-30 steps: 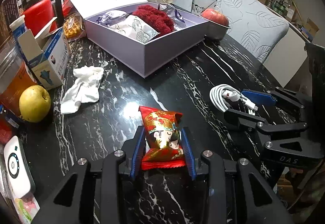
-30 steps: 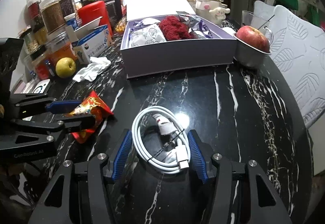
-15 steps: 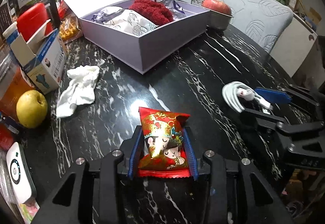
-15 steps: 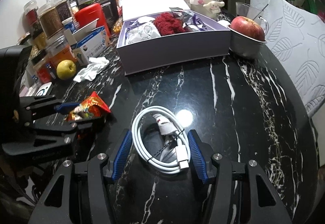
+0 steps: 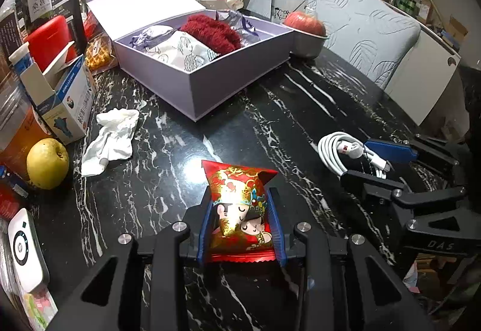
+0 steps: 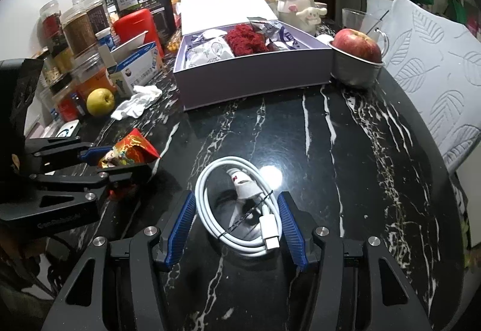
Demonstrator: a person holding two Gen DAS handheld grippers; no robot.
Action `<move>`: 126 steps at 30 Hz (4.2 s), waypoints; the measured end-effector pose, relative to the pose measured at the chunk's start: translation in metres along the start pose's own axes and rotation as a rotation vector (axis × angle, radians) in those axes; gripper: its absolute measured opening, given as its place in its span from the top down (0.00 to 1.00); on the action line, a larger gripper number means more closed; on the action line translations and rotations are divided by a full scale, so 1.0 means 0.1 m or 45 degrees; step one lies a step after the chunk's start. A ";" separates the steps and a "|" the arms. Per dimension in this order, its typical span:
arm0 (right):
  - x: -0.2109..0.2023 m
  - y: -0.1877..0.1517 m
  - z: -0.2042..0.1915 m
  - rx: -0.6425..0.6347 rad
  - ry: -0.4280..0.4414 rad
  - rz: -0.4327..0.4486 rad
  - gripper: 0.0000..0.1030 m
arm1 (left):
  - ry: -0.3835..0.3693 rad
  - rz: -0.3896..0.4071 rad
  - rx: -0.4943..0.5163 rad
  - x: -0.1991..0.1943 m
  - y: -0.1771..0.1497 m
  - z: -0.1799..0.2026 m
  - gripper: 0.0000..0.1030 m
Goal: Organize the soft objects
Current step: 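Lift the held packet and cable and carry both over the gift box, then lower the packet and cable into the box and open both grippers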
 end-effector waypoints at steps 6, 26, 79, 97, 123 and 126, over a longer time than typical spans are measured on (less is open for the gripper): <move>-0.13 -0.03 -0.02 -0.005 0.004 0.023 0.45 | -0.017 0.046 0.016 -0.17 0.05 0.10 0.68; -0.97 0.52 -0.10 -0.036 0.040 0.277 0.45 | 0.034 0.343 0.124 -0.99 0.84 0.24 0.68; 0.66 2.98 0.19 -0.141 0.096 0.293 0.45 | 0.230 0.268 -0.006 0.34 2.83 -1.20 0.68; 1.35 2.88 0.46 -0.069 0.003 0.172 0.45 | 0.271 0.038 -0.018 1.20 2.61 -1.43 0.68; 1.60 2.86 0.37 -0.086 0.053 0.135 0.45 | 0.339 0.066 -0.075 1.02 2.55 -1.54 0.48; 1.65 2.85 0.33 -0.104 0.051 0.115 0.45 | 0.332 0.075 -0.101 0.96 2.54 -1.59 0.47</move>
Point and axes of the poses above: each gripper's, at about its wrist camera, not at the fingertips, and x roughly the way its jaws point, z to its right, y to its top, the point moved 10 cm from there along x, roughly the way its jaws point, and after that the axes turned 10 degrees about -y, right-handed, at the moved point
